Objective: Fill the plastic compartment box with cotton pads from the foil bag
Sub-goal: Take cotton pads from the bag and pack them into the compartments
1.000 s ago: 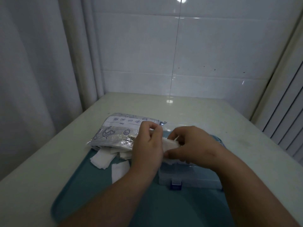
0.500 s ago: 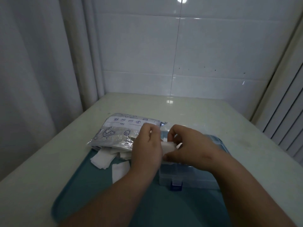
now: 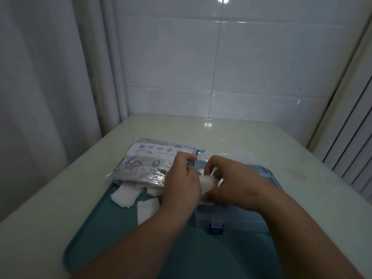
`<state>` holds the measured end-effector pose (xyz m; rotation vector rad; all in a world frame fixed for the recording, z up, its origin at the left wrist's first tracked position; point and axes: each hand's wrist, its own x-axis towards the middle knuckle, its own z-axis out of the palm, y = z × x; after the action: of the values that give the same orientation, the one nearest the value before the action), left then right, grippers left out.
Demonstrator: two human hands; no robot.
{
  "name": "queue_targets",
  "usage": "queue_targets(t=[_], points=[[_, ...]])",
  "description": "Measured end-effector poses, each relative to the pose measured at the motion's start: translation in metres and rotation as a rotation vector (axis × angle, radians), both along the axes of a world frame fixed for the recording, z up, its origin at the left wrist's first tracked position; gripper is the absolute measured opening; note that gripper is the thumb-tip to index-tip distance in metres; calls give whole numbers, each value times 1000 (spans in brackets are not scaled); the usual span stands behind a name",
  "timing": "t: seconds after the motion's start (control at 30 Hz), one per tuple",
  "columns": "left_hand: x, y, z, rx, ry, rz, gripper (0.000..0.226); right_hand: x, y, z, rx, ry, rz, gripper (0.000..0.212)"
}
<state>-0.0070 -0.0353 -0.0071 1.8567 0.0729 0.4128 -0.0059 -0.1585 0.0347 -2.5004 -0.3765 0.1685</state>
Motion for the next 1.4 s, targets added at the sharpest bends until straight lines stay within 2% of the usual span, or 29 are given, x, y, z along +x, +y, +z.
queue_targets(t=[0.13,0.23,0.4,0.57,0.77,1.0,1.07,1.2,1.3,1.4], points=[[-3,1,4,-115,-72,-6,13,1,-3,2,6,-60,-25,39],[-5,2,5,-186,-141,-20,18,1,-6,6,53,-120,-40,38],[1,0,1,-53,-30,8,14,-2,-2,3,-22,-82,13,38],[-2,1,3,-119,-82,27,13,-1,-5,4,-4,-93,-9,39],[1,1,-1,-33,-14,-29,25,1,-2,2,-73,-64,-17,37],[1,-1,-4,-14,-16,-70,16,-1,-1,3,-65,-98,-8,26],[-1,-1,0,-83,-53,-75,19,-1,-3,5,-25,-106,-25,24],[-5,1,6,-363,-49,-211,18,1,-15,10,178,-117,-117,17],[-4,2,6,-314,-18,-270,23,5,-20,10,337,-134,-204,19],[-1,1,6,-268,-49,-235,38,7,-20,9,376,-118,-213,26]])
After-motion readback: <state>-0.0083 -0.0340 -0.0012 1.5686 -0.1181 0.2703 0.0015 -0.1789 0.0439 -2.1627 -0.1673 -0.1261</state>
